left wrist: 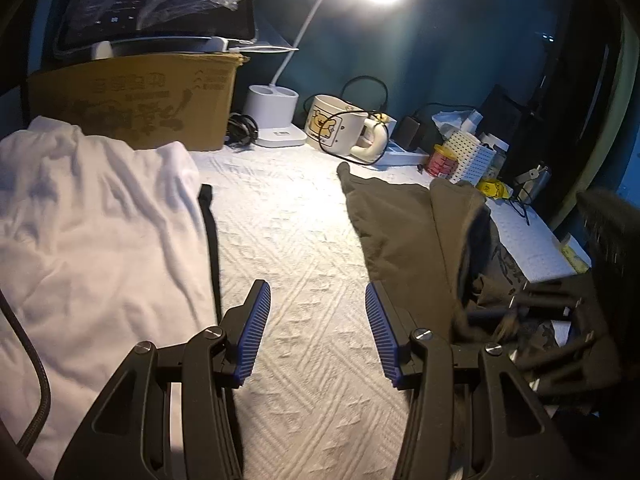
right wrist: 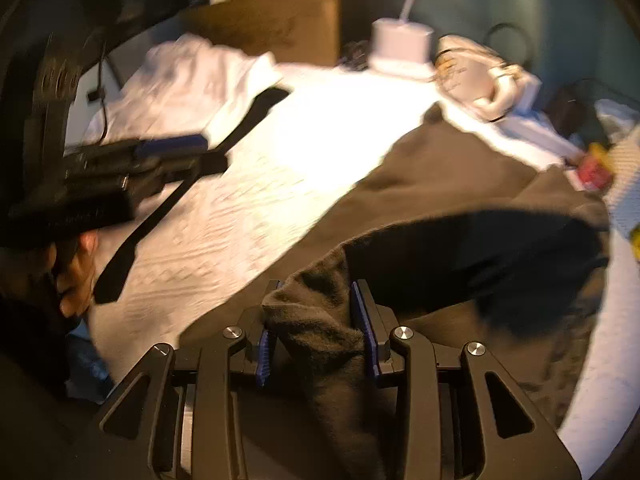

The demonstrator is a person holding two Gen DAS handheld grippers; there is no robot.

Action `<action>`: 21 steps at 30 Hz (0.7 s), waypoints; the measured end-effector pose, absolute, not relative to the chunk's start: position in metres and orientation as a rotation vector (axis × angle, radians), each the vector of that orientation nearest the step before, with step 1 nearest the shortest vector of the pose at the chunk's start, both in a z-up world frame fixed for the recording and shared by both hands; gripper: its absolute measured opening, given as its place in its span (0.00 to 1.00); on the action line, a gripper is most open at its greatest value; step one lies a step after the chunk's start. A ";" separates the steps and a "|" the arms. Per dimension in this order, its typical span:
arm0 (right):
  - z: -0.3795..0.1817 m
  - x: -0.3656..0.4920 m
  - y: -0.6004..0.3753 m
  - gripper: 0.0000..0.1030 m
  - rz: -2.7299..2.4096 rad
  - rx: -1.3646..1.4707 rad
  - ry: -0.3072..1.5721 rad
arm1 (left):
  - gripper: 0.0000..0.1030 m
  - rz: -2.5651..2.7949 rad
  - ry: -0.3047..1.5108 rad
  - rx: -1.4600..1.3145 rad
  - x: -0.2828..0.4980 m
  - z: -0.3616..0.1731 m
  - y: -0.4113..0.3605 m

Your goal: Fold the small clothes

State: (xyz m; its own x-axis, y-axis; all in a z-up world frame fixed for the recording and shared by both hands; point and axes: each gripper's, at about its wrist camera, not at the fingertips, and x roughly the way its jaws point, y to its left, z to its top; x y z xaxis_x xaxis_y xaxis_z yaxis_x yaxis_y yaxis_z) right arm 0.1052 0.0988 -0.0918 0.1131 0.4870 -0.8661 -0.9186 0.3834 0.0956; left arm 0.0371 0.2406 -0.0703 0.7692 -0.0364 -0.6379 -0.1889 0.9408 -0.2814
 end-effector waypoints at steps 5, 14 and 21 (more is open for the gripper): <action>-0.096 0.079 0.107 0.36 1.187 -0.549 0.983 | 0.48 0.109 0.691 -0.320 0.030 -0.064 0.243; -0.076 0.070 0.088 0.46 1.204 -0.488 0.911 | 0.48 0.103 0.683 -0.280 0.036 -0.049 0.229; -0.061 0.097 0.050 0.46 1.140 -0.405 0.877 | 0.48 0.058 0.696 -0.222 0.058 -0.038 0.200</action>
